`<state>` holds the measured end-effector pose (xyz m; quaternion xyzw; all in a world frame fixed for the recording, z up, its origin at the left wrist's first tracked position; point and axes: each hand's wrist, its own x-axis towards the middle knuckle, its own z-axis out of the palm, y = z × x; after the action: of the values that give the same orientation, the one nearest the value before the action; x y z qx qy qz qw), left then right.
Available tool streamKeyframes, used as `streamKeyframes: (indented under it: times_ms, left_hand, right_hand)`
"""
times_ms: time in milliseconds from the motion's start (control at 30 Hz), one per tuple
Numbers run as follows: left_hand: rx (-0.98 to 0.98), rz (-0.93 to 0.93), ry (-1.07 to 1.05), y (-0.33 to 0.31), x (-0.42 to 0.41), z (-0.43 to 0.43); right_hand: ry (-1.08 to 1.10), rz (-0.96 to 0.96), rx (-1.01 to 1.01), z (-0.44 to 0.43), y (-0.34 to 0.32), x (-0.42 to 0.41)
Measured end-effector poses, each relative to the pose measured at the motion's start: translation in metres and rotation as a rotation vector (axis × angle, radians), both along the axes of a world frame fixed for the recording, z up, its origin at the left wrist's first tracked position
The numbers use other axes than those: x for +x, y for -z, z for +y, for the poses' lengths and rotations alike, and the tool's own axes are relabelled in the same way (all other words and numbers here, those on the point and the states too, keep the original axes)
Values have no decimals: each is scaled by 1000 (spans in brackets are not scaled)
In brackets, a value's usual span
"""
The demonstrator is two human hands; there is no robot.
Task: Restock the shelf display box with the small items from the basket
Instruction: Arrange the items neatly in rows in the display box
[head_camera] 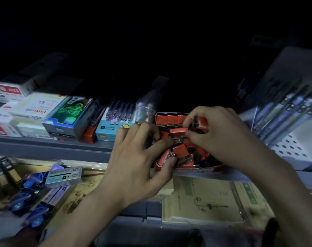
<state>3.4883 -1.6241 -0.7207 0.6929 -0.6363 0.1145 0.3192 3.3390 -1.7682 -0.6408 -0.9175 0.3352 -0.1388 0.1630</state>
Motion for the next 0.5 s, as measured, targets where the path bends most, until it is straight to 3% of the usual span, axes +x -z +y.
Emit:
streamKeyframes:
  times_ms: [300, 500]
  left_hand:
    - [-136, -25, 33, 15, 3, -3]
    - [-221, -39, 37, 13, 2, 1]
  right_hand:
    - [-50, 95, -160, 0, 1, 3]
    - [-38, 33, -109, 0, -5, -2]
